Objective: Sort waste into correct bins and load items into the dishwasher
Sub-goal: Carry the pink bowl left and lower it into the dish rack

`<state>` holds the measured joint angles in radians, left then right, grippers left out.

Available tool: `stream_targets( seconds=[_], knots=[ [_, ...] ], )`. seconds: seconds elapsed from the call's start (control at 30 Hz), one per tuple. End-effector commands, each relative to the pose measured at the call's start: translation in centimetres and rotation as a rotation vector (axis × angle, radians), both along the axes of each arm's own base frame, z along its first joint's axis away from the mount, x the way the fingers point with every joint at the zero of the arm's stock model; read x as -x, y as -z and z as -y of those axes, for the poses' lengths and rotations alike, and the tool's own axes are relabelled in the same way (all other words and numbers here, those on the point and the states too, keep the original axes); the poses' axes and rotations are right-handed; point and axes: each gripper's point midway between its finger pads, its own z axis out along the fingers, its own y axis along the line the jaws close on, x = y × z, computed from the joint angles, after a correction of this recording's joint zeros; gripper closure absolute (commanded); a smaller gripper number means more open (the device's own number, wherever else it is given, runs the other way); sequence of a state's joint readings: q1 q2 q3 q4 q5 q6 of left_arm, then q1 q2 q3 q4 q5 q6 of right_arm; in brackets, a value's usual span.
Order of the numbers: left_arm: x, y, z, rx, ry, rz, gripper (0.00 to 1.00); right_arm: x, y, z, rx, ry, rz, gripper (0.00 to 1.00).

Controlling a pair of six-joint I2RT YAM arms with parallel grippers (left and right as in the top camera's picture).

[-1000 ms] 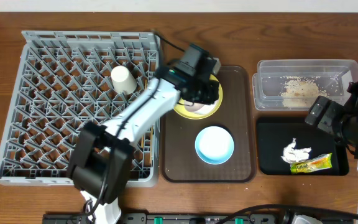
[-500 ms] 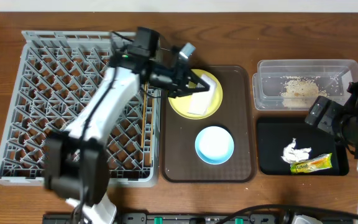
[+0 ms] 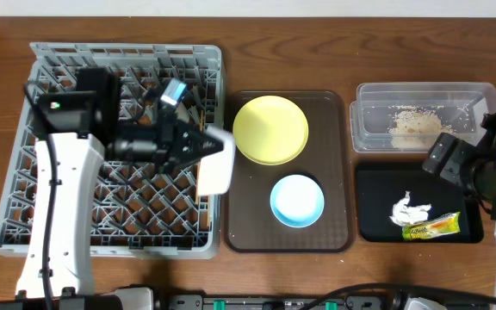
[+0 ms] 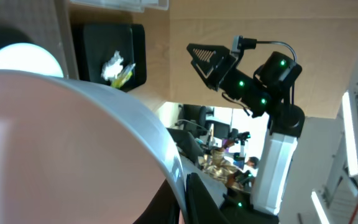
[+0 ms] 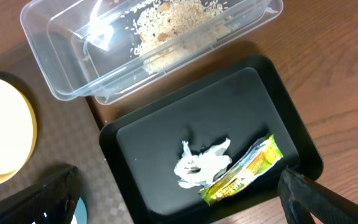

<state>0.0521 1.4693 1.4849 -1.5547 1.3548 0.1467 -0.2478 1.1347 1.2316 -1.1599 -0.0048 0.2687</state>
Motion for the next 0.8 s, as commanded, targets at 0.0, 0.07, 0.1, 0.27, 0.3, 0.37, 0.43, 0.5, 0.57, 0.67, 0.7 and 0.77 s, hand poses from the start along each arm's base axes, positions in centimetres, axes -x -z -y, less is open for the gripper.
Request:
stream_targets(
  seconds=[0.0,0.07,0.1,0.27,0.3,0.37,0.43,0.5,0.57,0.67,0.7,0.77],
  knots=[
    [0.5,0.2,-1.0,0.015,0.032,0.200,0.93,0.0,-0.5,0.2,0.004,0.008,0.014,0.01],
    [0.5,1.0,-1.3,0.019,0.019,0.174,0.93,0.0,-0.5,0.2,0.004,0.008,0.014,0.01],
    [0.6,1.5,-1.4,0.024,0.016,0.165,0.92,0.0,-0.5,0.2,0.004,0.008,0.014,0.01],
    [0.6,4.9,-2.6,0.038,-0.034,0.099,0.93,0.0,-0.5,0.2,0.004,0.008,0.014,0.01],
    [0.6,5.5,-2.9,0.040,-0.048,0.090,0.92,0.0,-0.5,0.2,0.004,0.008,0.014,0.01],
    [0.7,6.8,-3.5,0.042,-0.076,0.059,0.93,0.0,-0.5,0.2,0.004,0.008,0.014,0.01],
    [0.8,8.2,-4.1,0.043,-0.105,0.032,0.93,0.0,-0.5,0.2,0.004,0.008,0.014,0.01],
    [0.8,9.2,-4.6,0.042,-0.127,0.022,0.93,0.0,-0.5,0.2,0.004,0.008,0.014,0.01],
    [0.7,10.1,-5.1,0.044,-0.154,0.013,0.92,0.0,-0.5,0.2,0.004,0.008,0.014,0.01],
    [0.8,11.1,-5.6,0.047,-0.177,-0.002,0.92,0.0,-0.5,0.2,0.004,0.008,0.014,0.01],
    [0.8,11.5,-5.7,0.049,-0.183,-0.011,0.92,0.0,-0.5,0.2,0.004,0.008,0.014,0.01],
    [0.9,12.4,-5.7,0.055,-0.188,-0.034,0.92,0.0,-0.5,0.2,0.004,0.008,0.014,0.01]
  ],
)
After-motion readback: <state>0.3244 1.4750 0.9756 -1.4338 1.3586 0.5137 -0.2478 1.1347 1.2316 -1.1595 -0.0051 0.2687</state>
